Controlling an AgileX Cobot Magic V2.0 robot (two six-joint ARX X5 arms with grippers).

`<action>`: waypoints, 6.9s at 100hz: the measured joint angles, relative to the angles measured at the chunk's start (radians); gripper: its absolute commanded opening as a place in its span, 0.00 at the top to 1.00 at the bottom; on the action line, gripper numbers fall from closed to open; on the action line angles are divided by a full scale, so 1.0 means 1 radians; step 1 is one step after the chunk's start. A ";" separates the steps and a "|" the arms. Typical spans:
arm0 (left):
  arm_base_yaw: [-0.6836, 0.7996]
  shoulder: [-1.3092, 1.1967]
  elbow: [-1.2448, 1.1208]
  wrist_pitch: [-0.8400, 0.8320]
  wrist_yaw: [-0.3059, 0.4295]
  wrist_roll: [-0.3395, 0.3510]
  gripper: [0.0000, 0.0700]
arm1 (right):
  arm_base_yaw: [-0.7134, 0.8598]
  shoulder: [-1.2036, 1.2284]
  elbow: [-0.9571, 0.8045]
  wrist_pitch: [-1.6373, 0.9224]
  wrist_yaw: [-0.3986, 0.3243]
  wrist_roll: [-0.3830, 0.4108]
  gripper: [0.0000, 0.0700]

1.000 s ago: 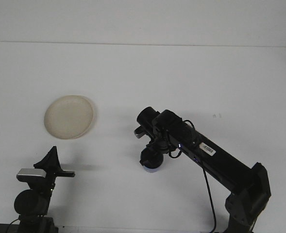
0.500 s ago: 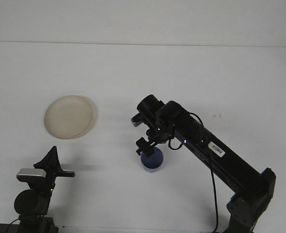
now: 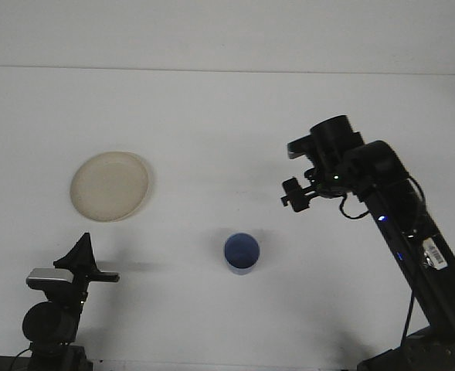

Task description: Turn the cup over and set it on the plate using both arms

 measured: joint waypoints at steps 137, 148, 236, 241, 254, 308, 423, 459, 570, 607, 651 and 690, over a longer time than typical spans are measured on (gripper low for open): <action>0.000 0.000 0.000 0.000 0.000 0.000 0.98 | -0.427 -1.084 -1.157 0.871 -0.076 -0.034 0.32; 0.000 0.000 0.000 0.000 0.000 0.000 0.98 | -0.427 -1.147 -1.177 0.879 -0.079 -0.034 0.32; 0.000 0.000 0.000 0.000 0.000 -0.019 0.98 | -0.427 -1.201 -1.177 0.889 -0.075 -0.034 0.32; 0.000 0.000 0.000 0.002 0.000 -0.027 0.98 | -0.427 -1.201 -1.177 0.889 -0.075 -0.034 0.32; 0.000 0.000 0.001 0.023 0.000 -0.037 0.98 | -0.427 -1.201 -1.177 0.889 -0.075 -0.034 0.32; -0.001 0.256 0.476 -0.308 0.000 -0.050 0.98 | -0.427 -1.201 -1.177 0.889 -0.075 -0.034 0.32; -0.003 0.921 1.098 -0.963 0.007 -0.053 0.53 | -0.427 -1.201 -1.177 0.889 -0.075 -0.034 0.32; -0.007 0.923 1.107 -1.001 0.007 -0.053 0.33 | -0.427 -1.201 -1.177 0.889 -0.075 -0.034 0.32; -0.715 1.571 1.519 -1.026 0.125 -0.135 0.33 | -0.427 -1.201 -1.177 0.889 -0.075 -0.034 0.32; -0.760 1.719 1.519 -1.009 0.130 -0.132 0.33 | -0.427 -1.201 -1.177 0.889 -0.075 -0.034 0.32; -0.760 1.849 1.519 -1.008 0.130 -0.120 0.47 | -0.427 -1.201 -1.177 0.890 -0.075 -0.034 0.32; -0.760 1.857 1.519 -0.996 0.131 -0.105 0.99 | -0.427 -1.201 -1.177 0.889 -0.075 -0.034 0.32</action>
